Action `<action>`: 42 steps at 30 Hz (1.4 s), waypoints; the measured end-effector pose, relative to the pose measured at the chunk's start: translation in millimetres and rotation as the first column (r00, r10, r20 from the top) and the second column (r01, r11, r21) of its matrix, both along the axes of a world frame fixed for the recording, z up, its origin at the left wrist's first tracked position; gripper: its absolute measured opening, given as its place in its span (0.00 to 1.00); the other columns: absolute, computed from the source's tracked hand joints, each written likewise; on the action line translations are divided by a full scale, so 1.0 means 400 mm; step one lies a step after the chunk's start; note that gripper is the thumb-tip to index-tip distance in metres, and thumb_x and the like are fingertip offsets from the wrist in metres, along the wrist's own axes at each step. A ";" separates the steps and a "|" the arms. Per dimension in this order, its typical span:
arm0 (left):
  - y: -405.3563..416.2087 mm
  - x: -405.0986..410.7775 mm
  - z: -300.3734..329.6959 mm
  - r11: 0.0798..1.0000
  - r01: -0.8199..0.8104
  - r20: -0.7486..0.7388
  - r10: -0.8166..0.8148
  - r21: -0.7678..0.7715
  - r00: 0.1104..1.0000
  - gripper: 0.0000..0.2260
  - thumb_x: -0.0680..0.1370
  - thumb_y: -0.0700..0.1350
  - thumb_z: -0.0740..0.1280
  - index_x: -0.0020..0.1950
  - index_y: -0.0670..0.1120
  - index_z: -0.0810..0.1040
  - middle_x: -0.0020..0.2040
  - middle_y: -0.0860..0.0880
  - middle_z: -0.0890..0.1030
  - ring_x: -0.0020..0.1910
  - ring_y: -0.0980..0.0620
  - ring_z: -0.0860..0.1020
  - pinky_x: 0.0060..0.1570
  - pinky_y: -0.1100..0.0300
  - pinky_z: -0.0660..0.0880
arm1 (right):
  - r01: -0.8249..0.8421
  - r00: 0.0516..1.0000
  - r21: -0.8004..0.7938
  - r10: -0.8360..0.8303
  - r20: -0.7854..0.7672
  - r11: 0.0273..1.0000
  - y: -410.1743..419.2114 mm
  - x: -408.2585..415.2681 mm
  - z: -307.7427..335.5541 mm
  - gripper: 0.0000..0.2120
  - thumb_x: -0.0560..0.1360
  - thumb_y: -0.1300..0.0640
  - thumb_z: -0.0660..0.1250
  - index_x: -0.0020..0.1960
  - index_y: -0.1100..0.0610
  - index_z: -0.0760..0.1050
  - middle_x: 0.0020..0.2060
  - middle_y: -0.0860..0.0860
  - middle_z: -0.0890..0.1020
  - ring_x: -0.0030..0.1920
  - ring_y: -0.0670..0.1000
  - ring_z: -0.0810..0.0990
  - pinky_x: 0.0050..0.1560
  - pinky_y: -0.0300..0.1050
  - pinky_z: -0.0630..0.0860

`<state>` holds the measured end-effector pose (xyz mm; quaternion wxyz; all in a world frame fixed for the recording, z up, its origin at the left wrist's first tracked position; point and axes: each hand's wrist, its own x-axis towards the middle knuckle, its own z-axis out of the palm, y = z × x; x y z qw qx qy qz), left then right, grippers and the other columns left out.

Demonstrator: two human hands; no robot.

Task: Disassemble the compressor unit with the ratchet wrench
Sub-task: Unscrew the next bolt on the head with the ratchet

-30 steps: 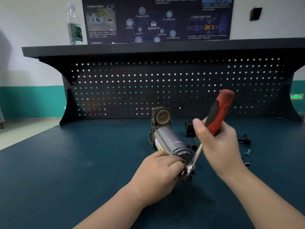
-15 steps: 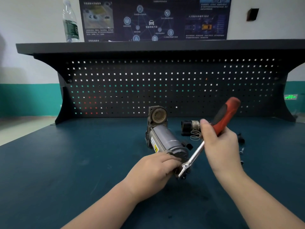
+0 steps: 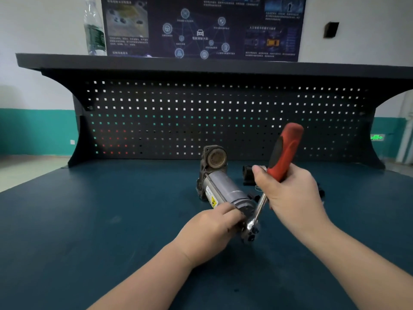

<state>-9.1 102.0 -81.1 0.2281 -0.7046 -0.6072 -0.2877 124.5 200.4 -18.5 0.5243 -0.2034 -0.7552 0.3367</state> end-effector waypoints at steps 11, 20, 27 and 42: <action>0.001 -0.004 -0.002 0.994 0.076 -0.094 -0.069 0.075 0.993 0.14 0.65 0.33 0.74 0.50 0.40 0.83 0.47 0.46 0.84 0.43 0.49 0.83 0.35 0.57 0.80 | 0.017 0.981 -0.877 -0.178 -0.079 0.481 0.076 -0.028 -0.097 0.15 0.74 0.51 0.65 0.35 0.56 0.65 0.24 0.50 0.65 0.19 0.47 0.59 0.17 0.34 0.56; -0.002 -0.005 -0.004 0.997 0.081 -0.028 -0.082 -0.012 0.996 0.13 0.69 0.31 0.68 0.51 0.40 0.82 0.53 0.46 0.83 0.47 0.47 0.82 0.35 0.54 0.79 | 0.000 1.000 0.191 0.002 -0.009 0.982 -0.072 -0.045 0.010 0.16 0.70 0.43 0.71 0.30 0.46 0.70 0.23 0.38 0.74 0.24 0.40 0.71 0.26 0.29 0.65; -0.004 -0.005 -0.007 0.998 0.049 -0.073 -0.045 0.049 0.996 0.15 0.67 0.32 0.70 0.52 0.40 0.83 0.51 0.46 0.84 0.45 0.48 0.83 0.35 0.56 0.80 | 0.025 0.930 -0.726 -0.282 -0.235 0.687 0.024 -0.017 -0.102 0.15 0.74 0.45 0.67 0.36 0.53 0.69 0.23 0.47 0.71 0.23 0.47 0.68 0.25 0.40 0.63; -0.005 0.067 0.008 0.966 -0.258 0.973 0.064 -0.005 0.220 0.06 0.74 0.38 0.64 0.48 0.46 0.78 0.40 0.47 0.83 0.37 0.50 0.82 0.40 0.55 0.80 | 0.037 0.999 0.180 -0.031 -0.034 0.983 -0.046 -0.051 0.009 0.17 0.71 0.43 0.69 0.29 0.48 0.67 0.24 0.38 0.75 0.27 0.41 0.73 0.29 0.32 0.66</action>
